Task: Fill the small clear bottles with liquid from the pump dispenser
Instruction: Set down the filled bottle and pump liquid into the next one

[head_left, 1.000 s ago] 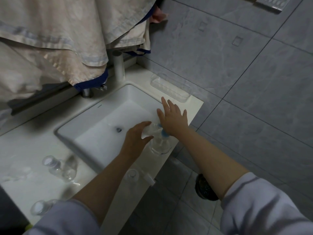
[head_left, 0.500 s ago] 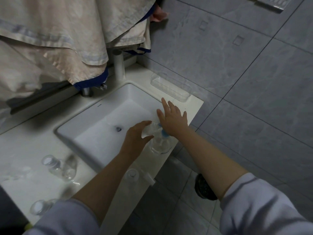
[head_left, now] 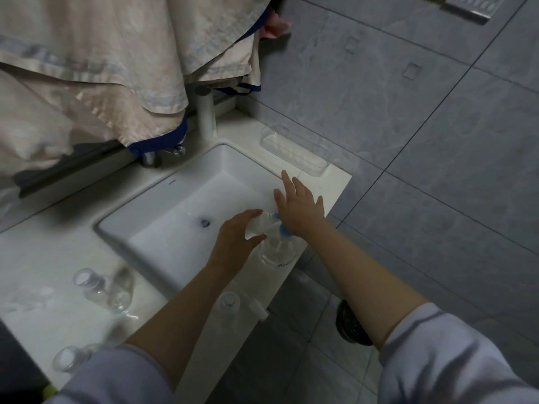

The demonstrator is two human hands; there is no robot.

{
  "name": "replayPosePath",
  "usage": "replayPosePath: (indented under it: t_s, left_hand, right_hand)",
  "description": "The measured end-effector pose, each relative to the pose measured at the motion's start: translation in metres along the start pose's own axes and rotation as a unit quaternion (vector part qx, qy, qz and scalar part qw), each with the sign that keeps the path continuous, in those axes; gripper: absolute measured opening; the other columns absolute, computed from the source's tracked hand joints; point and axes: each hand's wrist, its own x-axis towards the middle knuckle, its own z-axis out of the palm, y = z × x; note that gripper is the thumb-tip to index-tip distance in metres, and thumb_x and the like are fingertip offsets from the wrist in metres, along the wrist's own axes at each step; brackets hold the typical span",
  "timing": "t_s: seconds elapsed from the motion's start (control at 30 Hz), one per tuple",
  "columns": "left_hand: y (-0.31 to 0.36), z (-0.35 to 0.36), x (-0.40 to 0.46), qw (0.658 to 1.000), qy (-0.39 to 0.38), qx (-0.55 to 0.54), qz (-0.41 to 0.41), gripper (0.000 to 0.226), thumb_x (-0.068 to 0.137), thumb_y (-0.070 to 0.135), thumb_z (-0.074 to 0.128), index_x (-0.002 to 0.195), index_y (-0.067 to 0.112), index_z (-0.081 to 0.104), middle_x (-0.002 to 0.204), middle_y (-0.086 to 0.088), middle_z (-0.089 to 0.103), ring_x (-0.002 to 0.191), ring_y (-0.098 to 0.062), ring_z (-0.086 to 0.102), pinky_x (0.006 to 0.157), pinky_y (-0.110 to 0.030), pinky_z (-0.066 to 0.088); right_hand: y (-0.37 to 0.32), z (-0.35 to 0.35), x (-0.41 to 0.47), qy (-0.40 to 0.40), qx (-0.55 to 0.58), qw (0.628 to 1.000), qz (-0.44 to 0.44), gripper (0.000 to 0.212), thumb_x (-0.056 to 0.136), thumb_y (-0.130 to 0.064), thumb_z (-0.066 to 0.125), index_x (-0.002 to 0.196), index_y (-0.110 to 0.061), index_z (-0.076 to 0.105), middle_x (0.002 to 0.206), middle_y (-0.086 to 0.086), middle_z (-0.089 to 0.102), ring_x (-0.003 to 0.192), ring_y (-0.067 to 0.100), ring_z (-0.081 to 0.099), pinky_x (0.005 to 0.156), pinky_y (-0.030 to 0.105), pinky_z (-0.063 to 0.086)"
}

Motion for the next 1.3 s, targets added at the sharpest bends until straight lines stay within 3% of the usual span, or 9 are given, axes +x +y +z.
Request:
replayPosePath:
  t_s: [0.27,0.4,0.6,1.0,1.07,1.1,1.17,1.2,1.3]
  left_hand:
    - [-0.003,0.000,0.000,1.000,0.004,0.007,0.008,0.050,0.081,0.018,0.068,0.126,0.000,0.052,0.125,-0.016,0.059,0.115,-0.026,0.057,0.103,-0.037,0.043]
    - [-0.003,-0.001,0.003,1.000,-0.011,0.008,-0.003,0.054,0.082,0.025,0.063,0.127,-0.002,0.049,0.128,-0.017,0.056,0.117,-0.028,0.055,0.105,-0.032,0.040]
    - [-0.005,0.004,0.000,1.000,0.005,-0.005,0.010,0.051,0.078,0.016,0.071,0.123,-0.001,0.054,0.120,-0.015,0.062,0.109,-0.025,0.060,0.100,-0.034,0.046]
    - [-0.013,0.005,0.005,1.000,-0.019,0.005,-0.018,0.049,0.080,0.018,0.069,0.122,-0.001,0.054,0.120,-0.016,0.061,0.110,-0.027,0.059,0.096,-0.024,0.040]
    - [-0.013,0.004,0.005,1.000,-0.021,0.006,-0.020,0.054,0.080,0.028,0.068,0.123,-0.002,0.053,0.121,-0.018,0.061,0.111,-0.030,0.059,0.097,-0.027,0.041]
    - [-0.011,0.004,0.004,0.999,-0.039,0.000,-0.023,0.068,0.078,0.045,0.063,0.124,-0.004,0.052,0.124,-0.018,0.059,0.114,-0.030,0.058,0.099,-0.029,0.041]
    - [-0.012,0.004,0.004,0.996,-0.077,-0.030,-0.034,0.121,0.058,0.088,0.040,0.129,-0.009,0.042,0.133,-0.020,0.048,0.121,-0.029,0.050,0.104,-0.032,0.037]
    - [-0.014,0.004,0.005,0.995,-0.083,-0.035,-0.043,0.130,0.050,0.095,0.032,0.131,-0.007,0.042,0.134,-0.019,0.047,0.121,-0.028,0.049,0.105,-0.030,0.035]
    - [-0.012,0.002,0.004,0.998,-0.040,-0.016,-0.043,0.095,0.066,0.074,0.040,0.126,0.001,0.051,0.126,-0.018,0.057,0.113,-0.017,0.052,0.099,-0.024,0.036]
  right_hand:
    - [0.000,-0.001,0.002,-0.009,-0.021,1.000,-0.013,0.058,0.098,-0.053,0.008,0.149,-0.034,-0.011,0.160,0.000,0.002,0.146,0.027,0.008,0.114,0.056,0.000]
    - [-0.001,-0.004,0.001,0.000,-0.007,1.000,-0.012,0.058,0.098,-0.053,0.008,0.150,-0.034,-0.010,0.160,-0.001,0.003,0.146,0.026,0.009,0.114,0.056,0.000]
    - [-0.001,0.003,-0.003,-0.026,-0.003,1.000,0.003,0.056,0.100,-0.049,0.010,0.150,-0.034,-0.010,0.160,0.000,0.002,0.146,0.026,0.008,0.114,0.055,-0.001]
    - [-0.003,-0.001,-0.005,-0.036,-0.012,0.999,0.000,0.057,0.101,-0.047,0.013,0.150,-0.033,-0.013,0.160,0.000,0.000,0.146,0.026,0.007,0.114,0.055,0.001]
    - [-0.002,0.000,-0.005,-0.037,-0.021,0.999,0.001,0.058,0.100,-0.047,0.013,0.150,-0.032,-0.013,0.160,0.000,0.000,0.146,0.026,0.007,0.114,0.055,0.001]
    - [-0.002,-0.002,-0.005,-0.037,-0.026,0.999,-0.001,0.058,0.100,-0.048,0.013,0.150,-0.032,-0.013,0.160,0.000,0.000,0.146,0.026,0.007,0.114,0.055,0.001]
    - [-0.001,-0.005,-0.003,-0.028,-0.032,0.999,-0.013,0.058,0.100,-0.049,0.012,0.150,-0.033,-0.013,0.160,0.000,0.000,0.146,0.026,0.008,0.114,0.056,0.002]
    - [-0.001,-0.007,-0.002,-0.018,-0.031,0.999,-0.020,0.058,0.100,-0.050,0.011,0.149,-0.033,-0.013,0.160,0.000,0.001,0.146,0.026,0.009,0.114,0.056,0.002]
    - [-0.001,-0.008,-0.001,-0.006,-0.013,1.000,-0.020,0.057,0.099,-0.051,0.010,0.149,-0.034,-0.011,0.160,-0.001,0.003,0.146,0.026,0.010,0.114,0.056,0.002]
